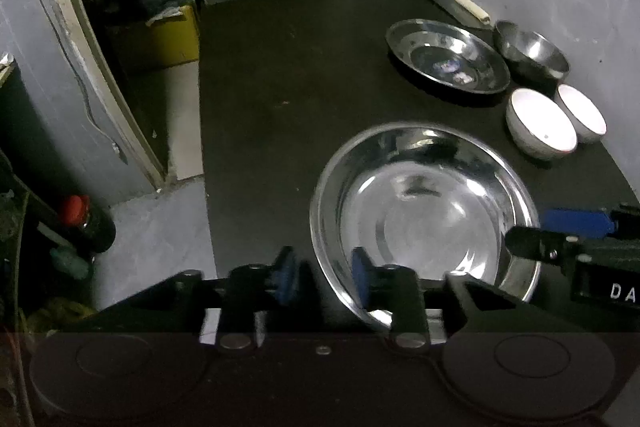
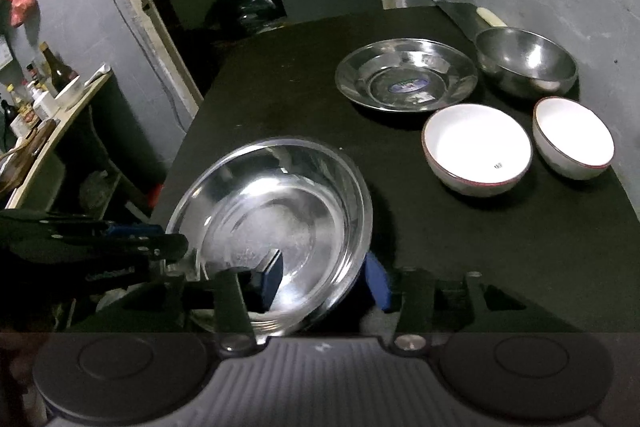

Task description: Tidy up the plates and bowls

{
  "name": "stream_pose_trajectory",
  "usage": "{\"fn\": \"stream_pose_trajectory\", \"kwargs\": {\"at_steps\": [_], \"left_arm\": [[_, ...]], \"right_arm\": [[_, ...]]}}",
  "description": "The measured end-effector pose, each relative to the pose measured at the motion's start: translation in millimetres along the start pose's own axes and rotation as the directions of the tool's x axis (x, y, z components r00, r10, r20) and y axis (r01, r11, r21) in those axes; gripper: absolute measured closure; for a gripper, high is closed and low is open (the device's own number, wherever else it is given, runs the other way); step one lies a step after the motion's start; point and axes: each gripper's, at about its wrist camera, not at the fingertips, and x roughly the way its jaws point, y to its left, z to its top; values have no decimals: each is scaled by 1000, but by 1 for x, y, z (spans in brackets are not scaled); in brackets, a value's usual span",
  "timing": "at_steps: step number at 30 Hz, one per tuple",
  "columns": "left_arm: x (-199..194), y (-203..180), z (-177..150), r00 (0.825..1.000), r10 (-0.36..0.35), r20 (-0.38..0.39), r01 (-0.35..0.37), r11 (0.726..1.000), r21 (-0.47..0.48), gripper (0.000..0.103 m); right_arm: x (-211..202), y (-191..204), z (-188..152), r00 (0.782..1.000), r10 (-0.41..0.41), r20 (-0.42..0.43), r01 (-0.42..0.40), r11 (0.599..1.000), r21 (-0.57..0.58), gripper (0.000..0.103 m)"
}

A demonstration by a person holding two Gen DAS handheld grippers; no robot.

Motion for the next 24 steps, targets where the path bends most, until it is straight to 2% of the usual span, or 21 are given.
{"fn": "stream_pose_trajectory", "kwargs": {"at_steps": [1, 2, 4, 5, 7, 12, 17, 19, 24], "left_arm": [[-1, 1, 1, 1000, 4, 6, -4, 1000, -2, 49], [-2, 3, 2, 1000, 9, 15, -9, 1000, -5, 42], [-5, 6, 5, 999, 18, 42, -18, 1000, -18, 23], [-7, 7, 6, 998, 24, 56, -22, 999, -25, 19], [-9, 10, 10, 996, 31, 80, -28, 999, -41, 5], [-20, 18, 22, 982, 5, 189, 14, 995, -96, 3], [-30, 16, 41, 931, 6, 365, 39, 993, -114, 1], [-26, 13, 57, 921, 13, 389, 25, 995, -93, 1], [3, -3, 99, 920, -2, 392, 9, 1000, -18, 1]], "right_arm": [[0, 0, 0, 1000, -4, 3, 4, 1000, 3, 42], [-1, -1, 0, 1000, -5, 6, 5, 1000, 4, 39], [-2, -1, 0, 1000, -6, 15, 6, 1000, 11, 28], [-2, -2, 1, 1000, -7, 21, 7, 1000, 17, 23], [-4, -4, 1, 999, -12, 35, 11, 999, 35, 10], [-9, -16, 8, 996, -28, 86, 20, 996, 84, 0], [-21, -38, 27, 978, -43, 203, 19, 993, 118, 0], [-23, -49, 44, 969, -48, 241, 19, 992, 122, 0], [-13, -76, 85, 960, -75, 270, 31, 986, 166, 0]]}}
